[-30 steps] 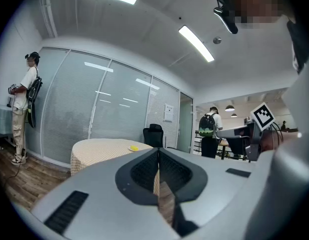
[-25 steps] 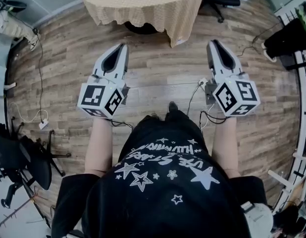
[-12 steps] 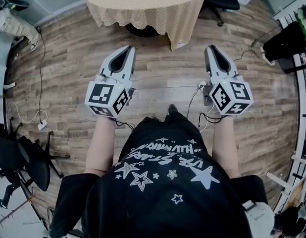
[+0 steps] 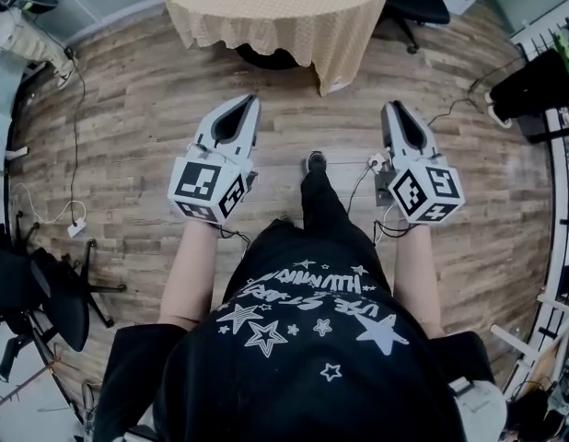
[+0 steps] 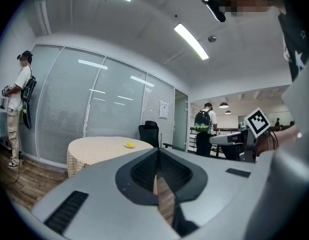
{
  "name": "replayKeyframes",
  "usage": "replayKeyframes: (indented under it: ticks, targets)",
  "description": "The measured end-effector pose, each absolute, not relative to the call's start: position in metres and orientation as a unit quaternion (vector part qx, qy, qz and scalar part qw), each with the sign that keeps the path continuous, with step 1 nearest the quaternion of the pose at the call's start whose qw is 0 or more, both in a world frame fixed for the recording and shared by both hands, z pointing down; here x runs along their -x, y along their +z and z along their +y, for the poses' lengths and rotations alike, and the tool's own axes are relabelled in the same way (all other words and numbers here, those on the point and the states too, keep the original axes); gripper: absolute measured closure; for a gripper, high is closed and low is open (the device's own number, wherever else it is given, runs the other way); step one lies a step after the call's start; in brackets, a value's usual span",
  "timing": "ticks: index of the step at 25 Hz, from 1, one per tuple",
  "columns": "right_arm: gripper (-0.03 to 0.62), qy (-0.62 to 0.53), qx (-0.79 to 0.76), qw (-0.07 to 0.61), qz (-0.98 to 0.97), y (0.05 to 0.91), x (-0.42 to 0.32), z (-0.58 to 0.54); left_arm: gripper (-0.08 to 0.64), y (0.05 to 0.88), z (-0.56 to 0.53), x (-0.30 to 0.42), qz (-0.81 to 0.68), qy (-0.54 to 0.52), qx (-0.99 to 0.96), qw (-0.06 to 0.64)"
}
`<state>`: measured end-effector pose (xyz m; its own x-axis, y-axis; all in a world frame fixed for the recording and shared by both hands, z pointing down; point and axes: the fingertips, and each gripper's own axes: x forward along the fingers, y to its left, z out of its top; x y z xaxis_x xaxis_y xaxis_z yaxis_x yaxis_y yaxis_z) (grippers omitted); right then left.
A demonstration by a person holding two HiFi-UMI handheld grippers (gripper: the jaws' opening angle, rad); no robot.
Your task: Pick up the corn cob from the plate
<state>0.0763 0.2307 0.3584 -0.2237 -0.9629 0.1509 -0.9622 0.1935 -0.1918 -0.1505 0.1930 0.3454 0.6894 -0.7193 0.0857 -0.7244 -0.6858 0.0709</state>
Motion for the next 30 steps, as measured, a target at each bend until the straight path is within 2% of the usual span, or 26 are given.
replayKeyframes:
  ticks: [13,30]
  targets:
    - [0.534,-0.129,0.599,0.018,0.79,0.369,-0.089,0.157,0.551,0.363,0.137,0.135,-0.42,0.069,-0.903,0.052]
    - [0.534,-0.161,0.577,0.034,0.8,0.385,-0.146,0.023,0.549,0.365,0.016,0.071,-0.424,0.077,-0.9,0.06]
